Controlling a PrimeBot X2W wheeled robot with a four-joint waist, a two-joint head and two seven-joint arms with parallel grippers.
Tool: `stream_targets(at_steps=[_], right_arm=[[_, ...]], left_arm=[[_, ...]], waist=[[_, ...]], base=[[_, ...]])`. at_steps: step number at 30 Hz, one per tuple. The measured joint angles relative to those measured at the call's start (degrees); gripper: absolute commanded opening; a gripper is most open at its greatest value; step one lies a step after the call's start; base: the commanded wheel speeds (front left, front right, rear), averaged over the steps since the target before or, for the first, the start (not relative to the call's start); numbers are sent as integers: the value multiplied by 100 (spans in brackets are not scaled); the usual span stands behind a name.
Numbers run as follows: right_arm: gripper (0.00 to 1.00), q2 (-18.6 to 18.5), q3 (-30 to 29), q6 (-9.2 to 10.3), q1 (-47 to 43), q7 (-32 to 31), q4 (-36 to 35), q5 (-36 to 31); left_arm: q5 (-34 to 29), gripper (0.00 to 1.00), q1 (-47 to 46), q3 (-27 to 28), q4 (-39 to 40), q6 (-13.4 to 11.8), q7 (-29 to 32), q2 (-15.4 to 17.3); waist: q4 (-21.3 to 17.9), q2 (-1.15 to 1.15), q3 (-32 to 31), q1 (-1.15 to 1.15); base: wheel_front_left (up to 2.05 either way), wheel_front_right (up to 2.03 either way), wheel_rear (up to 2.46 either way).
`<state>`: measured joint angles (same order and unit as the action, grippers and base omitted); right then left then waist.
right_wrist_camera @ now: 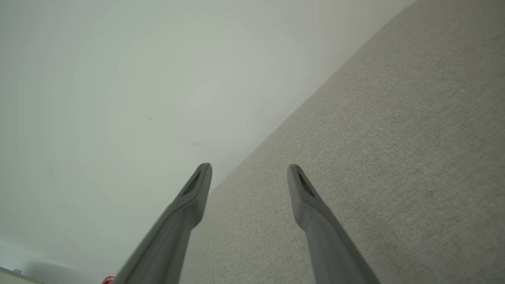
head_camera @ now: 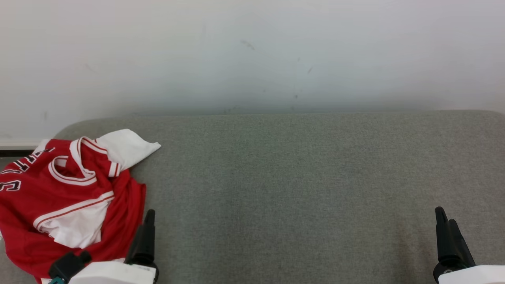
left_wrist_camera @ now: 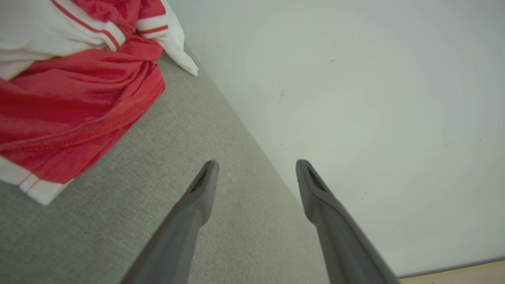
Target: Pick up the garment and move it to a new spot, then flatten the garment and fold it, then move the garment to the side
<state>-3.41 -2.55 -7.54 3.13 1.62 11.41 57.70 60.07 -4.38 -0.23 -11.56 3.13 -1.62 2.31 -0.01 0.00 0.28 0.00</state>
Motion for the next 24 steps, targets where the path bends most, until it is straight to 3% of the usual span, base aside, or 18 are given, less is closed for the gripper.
stream_targets(at_steps=[8,24], right_arm=[[100,-40,108,0,-2,152,85,-745],[100,-112,246,0,-1,449,132,-1975]], left_arm=[[-950,100,34,-143,90,-153,-158,20],[-2265,100,83,-446,213,-377,-444,132]], waist=[[-7,0,-6,0],[8,0,5,0]], base=[[0,0,0],[0,0,0]])
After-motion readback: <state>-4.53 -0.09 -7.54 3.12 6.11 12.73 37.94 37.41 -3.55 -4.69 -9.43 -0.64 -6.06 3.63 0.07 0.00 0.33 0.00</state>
